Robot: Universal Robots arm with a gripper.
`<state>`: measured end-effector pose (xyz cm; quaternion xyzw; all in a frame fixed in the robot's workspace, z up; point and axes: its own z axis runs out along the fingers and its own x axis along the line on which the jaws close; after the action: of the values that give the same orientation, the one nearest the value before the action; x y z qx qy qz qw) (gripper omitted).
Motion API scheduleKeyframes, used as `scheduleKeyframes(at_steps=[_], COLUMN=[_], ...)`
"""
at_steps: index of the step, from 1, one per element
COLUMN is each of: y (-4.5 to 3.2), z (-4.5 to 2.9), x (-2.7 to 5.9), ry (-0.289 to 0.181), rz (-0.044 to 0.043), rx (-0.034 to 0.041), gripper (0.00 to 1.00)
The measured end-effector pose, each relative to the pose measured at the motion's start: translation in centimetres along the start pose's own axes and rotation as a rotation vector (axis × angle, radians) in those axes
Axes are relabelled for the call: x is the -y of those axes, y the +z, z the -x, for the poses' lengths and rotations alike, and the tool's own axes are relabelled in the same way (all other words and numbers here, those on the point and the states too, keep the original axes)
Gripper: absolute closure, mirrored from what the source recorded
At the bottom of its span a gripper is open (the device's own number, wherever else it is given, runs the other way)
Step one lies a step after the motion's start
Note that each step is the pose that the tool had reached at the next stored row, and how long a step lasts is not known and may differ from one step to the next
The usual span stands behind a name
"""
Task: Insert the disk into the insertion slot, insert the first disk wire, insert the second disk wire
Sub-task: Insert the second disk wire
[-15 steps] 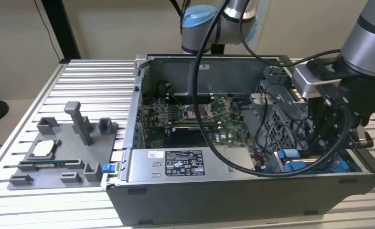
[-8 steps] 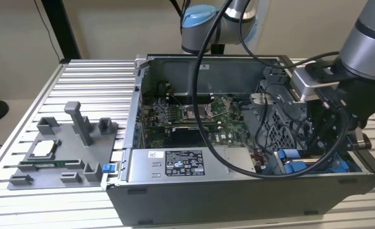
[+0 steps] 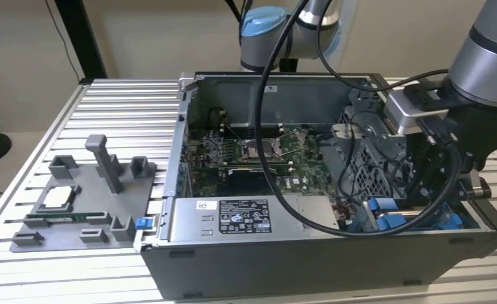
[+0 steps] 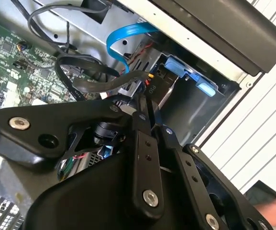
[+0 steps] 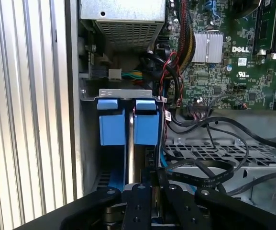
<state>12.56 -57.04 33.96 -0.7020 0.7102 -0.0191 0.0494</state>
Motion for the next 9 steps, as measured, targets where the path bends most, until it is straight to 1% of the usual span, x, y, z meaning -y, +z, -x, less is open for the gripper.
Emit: scheduleKeyframes(at_steps=[4,9], y=[-0.08,-0.11], z=[0.07,0.19], x=[0.01,0.01], ry=[0.000,0.000], rz=[-0.0001,0.0000], rx=[0.0012,0.0000], gripper=[1.00,1.00])
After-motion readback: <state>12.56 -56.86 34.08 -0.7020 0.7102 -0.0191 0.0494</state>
